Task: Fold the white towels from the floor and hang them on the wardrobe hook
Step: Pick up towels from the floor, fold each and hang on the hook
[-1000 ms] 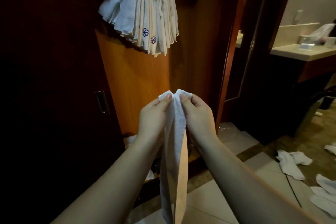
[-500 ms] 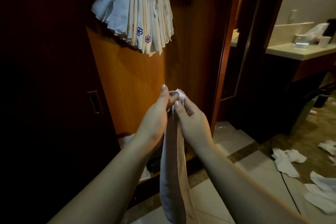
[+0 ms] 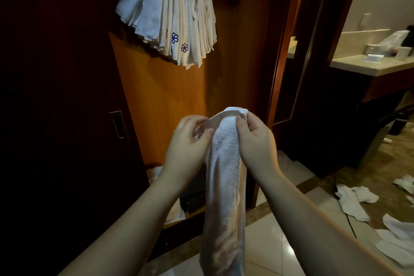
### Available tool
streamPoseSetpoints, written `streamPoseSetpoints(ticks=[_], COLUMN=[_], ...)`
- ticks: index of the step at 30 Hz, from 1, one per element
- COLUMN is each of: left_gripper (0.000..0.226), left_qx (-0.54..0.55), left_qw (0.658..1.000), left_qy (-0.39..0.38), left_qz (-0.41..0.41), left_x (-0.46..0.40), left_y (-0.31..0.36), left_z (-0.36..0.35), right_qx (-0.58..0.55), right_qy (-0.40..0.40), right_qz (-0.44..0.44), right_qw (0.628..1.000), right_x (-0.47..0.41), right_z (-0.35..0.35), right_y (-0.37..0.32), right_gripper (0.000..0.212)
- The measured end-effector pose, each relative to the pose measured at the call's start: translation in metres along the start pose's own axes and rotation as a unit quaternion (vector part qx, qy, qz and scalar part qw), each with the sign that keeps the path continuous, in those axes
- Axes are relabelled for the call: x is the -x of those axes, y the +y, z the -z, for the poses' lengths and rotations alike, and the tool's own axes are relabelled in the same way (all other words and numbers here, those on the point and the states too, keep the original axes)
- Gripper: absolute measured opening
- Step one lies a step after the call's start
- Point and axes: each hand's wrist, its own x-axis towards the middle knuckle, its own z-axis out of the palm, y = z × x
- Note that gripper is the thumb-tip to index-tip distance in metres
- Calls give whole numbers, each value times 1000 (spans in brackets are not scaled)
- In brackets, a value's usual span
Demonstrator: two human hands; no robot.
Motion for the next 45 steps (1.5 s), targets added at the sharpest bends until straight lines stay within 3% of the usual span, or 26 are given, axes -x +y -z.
streamPoseSetpoints(ticks=[3,5,7,12,14,19,22,26,32,35,37,40,42,44,45], left_gripper=[46,35,9,9,9,14,30,59,50,25,10,10,10,13,16], left_qx=[-106,-133,-194,-345,-366,-317,-309,-317,-393,-460,-470,-423,-326,-107,32], left_qw=[994,986,969,908,900,925,933,940,905,868,860,875,912,968,979], left_qy=[-27,-101,-153,-233,-221,-142,-111,-99,-160,-189,-198,-232,-248,-228,-198], left_qz=[-15,2,-9,-39,-88,-156,-149,-78,-12,-13,-24,-25,-10,16,21], left_x=[-4,-6,-12,-28,-33,-43,-44,-53,-64,-66,-67,-69,-69,-66,-64], left_y=[-22,-34,-45,-54,-50,-20,-10,-5,2,4,2,-6,-10,-5,-2], left_z=[1,4,12,43,55,87,86,82,77,70,70,72,77,84,86], right_qx=[14,22,33,70,97,142,125,114,120,122,124,122,112,76,52], right_qy=[9,5,-2,15,6,-19,-19,-33,-64,-69,-70,-57,-42,-17,-2], right_qz=[2,1,2,1,-1,-21,-30,-21,-6,-1,2,2,-3,-18,-22], right_qw=[1000,1000,999,997,995,989,991,993,991,990,990,991,993,997,998], right_x=[-7,-12,-16,-25,-27,-27,-27,-29,-27,-27,-27,-29,-31,-35,-38], right_z=[4,9,15,32,39,60,65,65,56,53,53,56,59,61,61], right_y=[-2,-1,0,12,20,34,34,30,29,29,30,32,31,26,21], right_gripper=[26,27,26,24,23,23,23,24,23,24,24,24,25,25,25])
